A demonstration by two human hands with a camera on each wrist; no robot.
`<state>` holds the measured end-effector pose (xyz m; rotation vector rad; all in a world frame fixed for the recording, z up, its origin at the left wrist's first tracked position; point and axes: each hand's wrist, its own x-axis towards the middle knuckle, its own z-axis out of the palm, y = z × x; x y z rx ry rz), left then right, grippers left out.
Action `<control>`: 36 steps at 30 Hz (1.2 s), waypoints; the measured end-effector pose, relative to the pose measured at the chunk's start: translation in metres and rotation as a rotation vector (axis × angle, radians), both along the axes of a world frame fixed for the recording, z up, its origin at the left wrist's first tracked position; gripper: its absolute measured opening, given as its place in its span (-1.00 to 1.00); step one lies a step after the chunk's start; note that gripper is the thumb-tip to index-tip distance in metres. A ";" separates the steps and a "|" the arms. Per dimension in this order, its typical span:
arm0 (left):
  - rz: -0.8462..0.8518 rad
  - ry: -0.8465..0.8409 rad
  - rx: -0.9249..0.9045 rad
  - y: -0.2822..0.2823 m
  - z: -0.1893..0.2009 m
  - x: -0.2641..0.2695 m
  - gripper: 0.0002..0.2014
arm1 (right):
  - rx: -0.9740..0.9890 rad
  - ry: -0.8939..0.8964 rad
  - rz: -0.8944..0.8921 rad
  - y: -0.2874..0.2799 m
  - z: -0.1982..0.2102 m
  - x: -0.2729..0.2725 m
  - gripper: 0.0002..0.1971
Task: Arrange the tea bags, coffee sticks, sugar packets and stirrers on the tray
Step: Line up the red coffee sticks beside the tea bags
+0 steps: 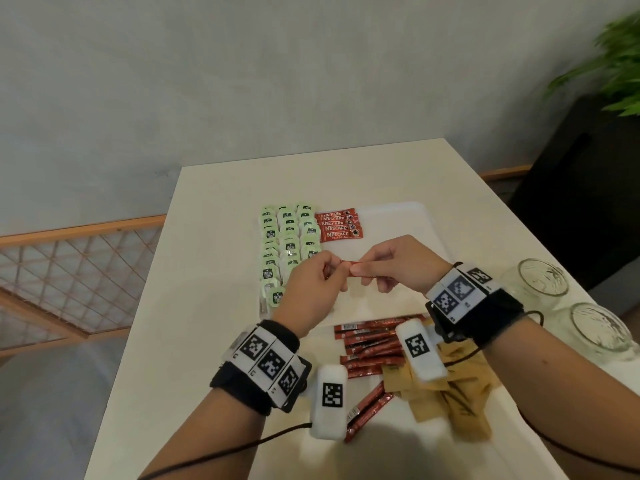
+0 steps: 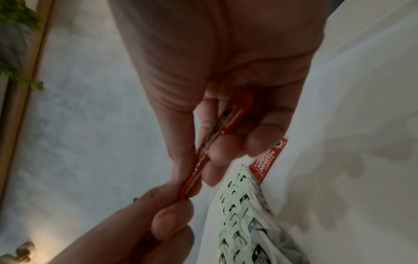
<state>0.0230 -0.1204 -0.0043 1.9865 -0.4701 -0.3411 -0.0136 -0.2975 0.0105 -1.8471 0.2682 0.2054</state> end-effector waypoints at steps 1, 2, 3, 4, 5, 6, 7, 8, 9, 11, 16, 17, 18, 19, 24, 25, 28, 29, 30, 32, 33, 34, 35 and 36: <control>0.020 -0.008 0.006 0.000 -0.001 0.002 -0.79 | -0.011 0.006 -0.006 -0.001 0.000 0.002 -0.78; 0.051 -0.009 0.008 0.001 -0.002 0.005 -0.78 | -0.012 0.009 -0.028 -0.003 -0.001 0.004 -0.78; 0.086 -0.007 0.003 0.003 -0.003 0.009 -0.77 | 0.001 0.007 -0.064 -0.006 -0.003 0.006 -0.78; 0.114 0.004 -0.007 0.005 -0.003 0.013 -0.77 | 0.028 0.002 -0.108 -0.010 -0.005 0.007 -0.77; 0.131 0.025 -0.023 0.007 -0.003 0.017 -0.76 | 0.061 -0.005 -0.149 -0.015 -0.007 0.008 -0.77; 0.135 0.056 -0.040 0.009 -0.002 0.020 -0.77 | 0.095 -0.012 -0.176 -0.020 -0.008 0.009 -0.78; 0.125 0.090 -0.046 0.010 -0.001 0.022 -0.78 | 0.121 -0.016 -0.187 -0.023 -0.008 0.011 -0.81; 0.107 0.125 -0.038 0.011 0.000 0.025 -0.80 | 0.136 -0.016 -0.190 -0.026 -0.009 0.013 -0.84; 0.095 0.166 -0.021 0.011 0.001 0.027 -0.82 | 0.137 -0.011 -0.189 -0.029 -0.010 0.016 -0.85; 0.096 0.290 -0.012 0.013 0.004 0.033 -0.81 | 0.098 0.013 -0.197 -0.035 -0.015 0.024 -0.84; 0.070 0.418 -0.070 0.021 0.006 0.048 -0.72 | -0.157 0.157 -0.282 -0.055 -0.043 0.052 -0.78; 0.065 0.409 -0.072 0.023 0.004 0.049 -0.71 | -0.163 0.195 -0.302 -0.056 -0.050 0.057 -0.77; 0.058 0.418 -0.103 0.024 0.003 0.049 -0.69 | -0.164 0.222 -0.318 -0.054 -0.056 0.062 -0.78; 0.057 0.445 -0.154 0.025 0.002 0.050 -0.68 | -0.170 0.236 -0.330 -0.052 -0.061 0.066 -0.80; 0.036 0.426 -0.199 0.030 -0.002 0.053 -0.67 | -0.170 0.258 -0.396 -0.047 -0.075 0.096 -0.83; 0.047 0.410 -0.177 0.031 -0.003 0.055 -0.67 | -0.169 0.264 -0.403 -0.048 -0.076 0.102 -0.83; 0.091 0.450 -0.173 0.033 -0.008 0.060 -0.69 | -0.166 0.262 -0.420 -0.049 -0.080 0.115 -0.76; 0.107 0.478 -0.182 0.033 -0.008 0.062 -0.69 | -0.165 0.263 -0.424 -0.049 -0.081 0.118 -0.72; 0.119 0.500 -0.194 0.033 -0.008 0.063 -0.69 | -0.169 0.268 -0.428 -0.050 -0.083 0.121 -0.69; 0.133 0.525 -0.218 0.033 -0.010 0.064 -0.68 | -0.185 0.274 -0.438 -0.050 -0.086 0.126 -0.64; 0.142 0.534 -0.224 0.033 -0.011 0.064 -0.66 | -0.193 0.273 -0.444 -0.050 -0.087 0.128 -0.62; 0.154 0.550 -0.230 0.032 -0.012 0.065 -0.61 | -0.199 0.272 -0.448 -0.050 -0.088 0.130 -0.62; 0.170 0.578 -0.243 0.032 -0.013 0.066 -0.55 | -0.206 0.269 -0.449 -0.049 -0.089 0.132 -0.62; 0.186 0.616 -0.270 0.031 -0.014 0.066 -0.49 | -0.214 0.264 -0.447 -0.049 -0.089 0.133 -0.62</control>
